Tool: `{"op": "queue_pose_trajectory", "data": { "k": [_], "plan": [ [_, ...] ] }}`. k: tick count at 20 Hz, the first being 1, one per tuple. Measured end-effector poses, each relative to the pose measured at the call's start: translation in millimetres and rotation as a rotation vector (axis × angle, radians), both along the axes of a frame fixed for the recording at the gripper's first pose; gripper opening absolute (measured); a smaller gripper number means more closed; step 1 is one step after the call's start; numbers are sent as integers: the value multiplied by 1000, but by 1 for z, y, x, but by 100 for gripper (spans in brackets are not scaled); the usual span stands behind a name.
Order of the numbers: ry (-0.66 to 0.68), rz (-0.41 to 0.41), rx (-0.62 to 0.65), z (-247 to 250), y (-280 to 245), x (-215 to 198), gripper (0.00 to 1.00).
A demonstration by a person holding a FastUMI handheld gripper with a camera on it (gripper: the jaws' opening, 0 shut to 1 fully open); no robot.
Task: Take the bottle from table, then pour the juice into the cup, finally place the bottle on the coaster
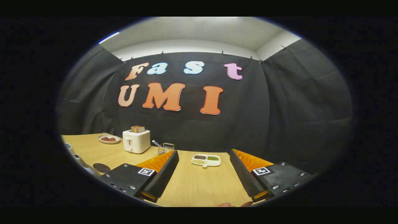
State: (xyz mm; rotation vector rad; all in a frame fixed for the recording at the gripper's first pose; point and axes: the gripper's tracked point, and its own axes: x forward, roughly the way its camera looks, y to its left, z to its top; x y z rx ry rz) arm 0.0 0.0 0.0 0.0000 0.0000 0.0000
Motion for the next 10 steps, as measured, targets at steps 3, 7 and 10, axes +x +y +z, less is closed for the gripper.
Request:
{"op": "queue_pose_trajectory", "data": {
  "k": [3, 7, 10],
  "plan": [
    [7, -16, 64, 16, 22, -57, 98],
    [25, -37, 149, 8, 43, -119, 98],
    [71, -59, 174, -8, 56, -149, 98]
  ]
}}
